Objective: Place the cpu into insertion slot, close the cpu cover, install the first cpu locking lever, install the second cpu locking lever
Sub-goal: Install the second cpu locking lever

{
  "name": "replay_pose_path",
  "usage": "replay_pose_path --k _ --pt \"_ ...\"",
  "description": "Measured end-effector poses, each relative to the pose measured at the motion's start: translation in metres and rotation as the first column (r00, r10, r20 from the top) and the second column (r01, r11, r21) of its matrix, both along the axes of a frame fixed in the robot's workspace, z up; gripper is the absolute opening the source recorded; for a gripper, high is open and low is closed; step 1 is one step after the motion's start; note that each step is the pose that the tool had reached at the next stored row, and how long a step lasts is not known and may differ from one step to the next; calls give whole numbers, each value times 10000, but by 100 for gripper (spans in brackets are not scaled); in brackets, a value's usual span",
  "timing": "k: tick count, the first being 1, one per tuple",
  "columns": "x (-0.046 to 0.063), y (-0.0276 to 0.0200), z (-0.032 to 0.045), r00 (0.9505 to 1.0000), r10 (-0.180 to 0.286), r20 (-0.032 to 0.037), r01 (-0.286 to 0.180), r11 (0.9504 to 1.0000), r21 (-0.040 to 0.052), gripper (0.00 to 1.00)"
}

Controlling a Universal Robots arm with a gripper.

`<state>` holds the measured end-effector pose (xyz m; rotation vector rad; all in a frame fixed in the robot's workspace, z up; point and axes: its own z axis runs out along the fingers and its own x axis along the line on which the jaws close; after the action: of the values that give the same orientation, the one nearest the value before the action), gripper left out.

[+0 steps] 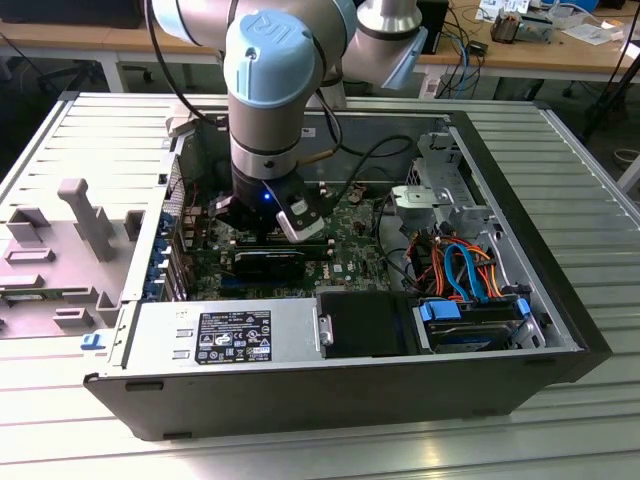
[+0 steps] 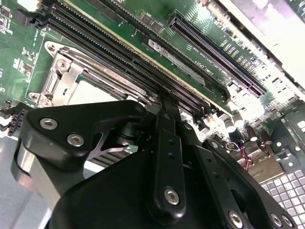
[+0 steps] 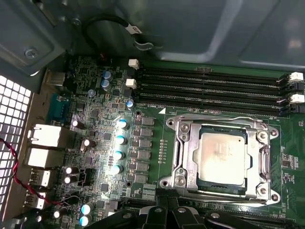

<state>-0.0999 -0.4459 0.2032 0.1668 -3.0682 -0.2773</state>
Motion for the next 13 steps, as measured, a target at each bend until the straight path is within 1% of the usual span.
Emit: replay_pose_path --k 4,8,13 --pt "-2 19 -12 10000 0 4 0 10000 1 11" --pt "-15 41 -12 10000 -1 22 1 10000 -23 11" --pt "-28 41 -37 10000 1 19 0 10000 -65 11"
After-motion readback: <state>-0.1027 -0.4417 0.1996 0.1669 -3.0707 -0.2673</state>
